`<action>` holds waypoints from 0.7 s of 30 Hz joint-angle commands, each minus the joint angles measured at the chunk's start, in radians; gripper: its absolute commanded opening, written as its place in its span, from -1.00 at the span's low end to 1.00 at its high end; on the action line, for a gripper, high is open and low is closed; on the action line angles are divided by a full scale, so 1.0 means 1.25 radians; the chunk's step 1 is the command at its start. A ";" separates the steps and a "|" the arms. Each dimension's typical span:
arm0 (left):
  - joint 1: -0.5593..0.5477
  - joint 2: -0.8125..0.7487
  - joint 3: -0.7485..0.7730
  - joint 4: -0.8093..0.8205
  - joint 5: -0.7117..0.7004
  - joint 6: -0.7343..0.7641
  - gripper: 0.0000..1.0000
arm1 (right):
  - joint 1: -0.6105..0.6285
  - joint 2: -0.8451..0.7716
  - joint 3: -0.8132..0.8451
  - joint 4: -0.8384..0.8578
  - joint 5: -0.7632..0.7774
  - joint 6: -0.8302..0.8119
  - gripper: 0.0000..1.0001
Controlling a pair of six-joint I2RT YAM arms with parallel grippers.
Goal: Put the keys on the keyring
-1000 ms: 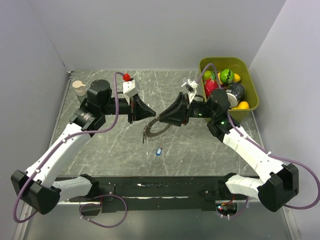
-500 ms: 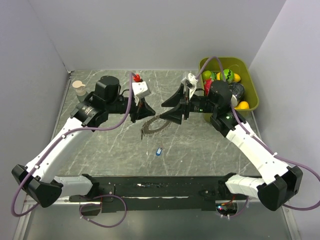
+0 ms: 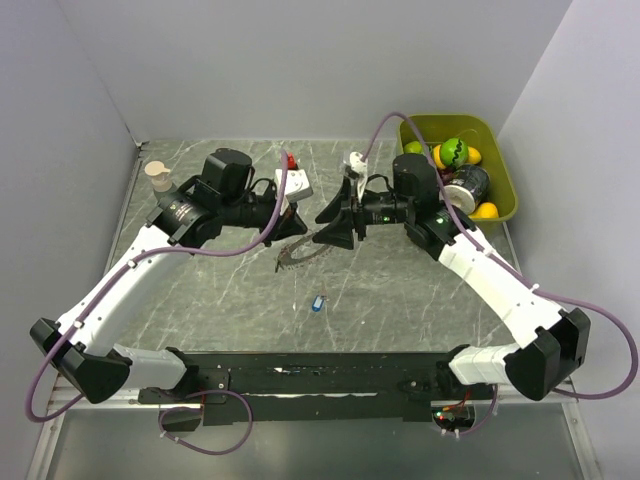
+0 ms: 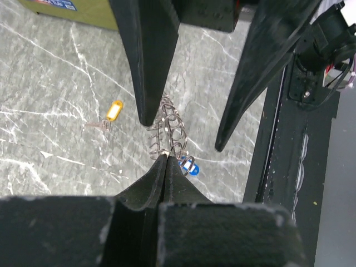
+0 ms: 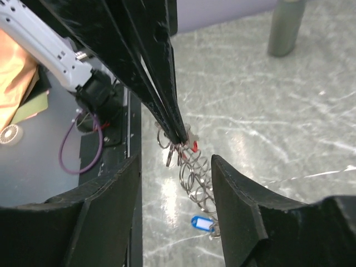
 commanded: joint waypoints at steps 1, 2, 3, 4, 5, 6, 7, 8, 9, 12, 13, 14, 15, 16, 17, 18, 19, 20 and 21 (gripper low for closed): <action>-0.007 -0.006 0.048 -0.001 0.007 0.035 -0.98 | 0.020 0.014 0.054 -0.026 0.008 -0.032 0.17; -0.008 -0.005 0.049 -0.001 0.010 0.035 -0.98 | 0.024 0.018 0.056 -0.028 0.014 -0.032 0.15; -0.007 -0.005 0.049 0.000 0.010 0.038 -0.98 | 0.026 0.020 0.056 -0.028 0.018 -0.031 0.13; -0.009 -0.001 0.051 0.000 0.015 0.038 -0.98 | 0.027 0.020 0.055 -0.021 0.023 -0.029 0.12; -0.010 -0.001 0.053 0.000 0.016 0.036 -0.98 | 0.027 0.019 0.048 -0.014 0.028 -0.025 0.12; -0.012 0.001 0.053 0.000 0.017 0.035 -0.98 | 0.027 0.015 0.044 -0.012 0.034 -0.023 0.12; -0.012 0.003 0.053 0.004 0.024 0.035 -0.98 | 0.027 0.014 0.042 -0.007 0.036 -0.023 0.12; -0.013 0.004 0.055 0.005 0.029 0.036 -0.98 | 0.029 0.014 0.040 -0.009 0.044 -0.024 0.12; -0.013 0.004 0.054 0.005 0.029 0.034 -0.98 | 0.029 0.014 0.040 -0.012 0.047 -0.030 0.12; -0.014 0.001 0.053 0.011 0.032 0.030 -0.98 | 0.027 0.009 0.031 -0.009 0.066 -0.032 0.11; -0.014 0.001 0.050 0.014 0.035 0.030 -0.98 | 0.029 0.008 0.028 -0.005 0.062 -0.031 0.11; -0.014 0.001 0.050 0.017 0.040 0.030 -0.98 | 0.027 0.007 0.023 0.003 0.060 -0.030 0.11; -0.014 0.000 0.049 0.020 0.043 0.027 -0.98 | 0.029 0.008 0.023 0.005 0.054 -0.026 0.10; -0.014 0.000 0.050 0.021 0.045 0.027 -0.98 | 0.027 0.011 0.024 0.005 0.049 -0.025 0.06; -0.015 -0.001 0.050 0.026 0.047 0.025 -0.98 | 0.029 0.015 0.027 0.004 0.045 -0.024 -0.09; -0.015 -0.002 0.049 0.027 0.048 0.024 -0.98 | 0.029 0.021 0.028 0.004 0.040 -0.020 -0.17; -0.015 -0.002 0.048 0.029 0.050 0.023 -0.98 | 0.029 0.025 0.029 0.004 0.030 -0.019 -0.23; -0.015 -0.004 0.048 0.031 0.051 0.023 -0.98 | 0.029 0.029 0.032 0.004 0.027 -0.018 -0.43; -0.015 -0.005 0.046 0.033 0.051 0.019 -0.98 | 0.029 0.033 0.033 0.002 0.022 -0.016 -0.53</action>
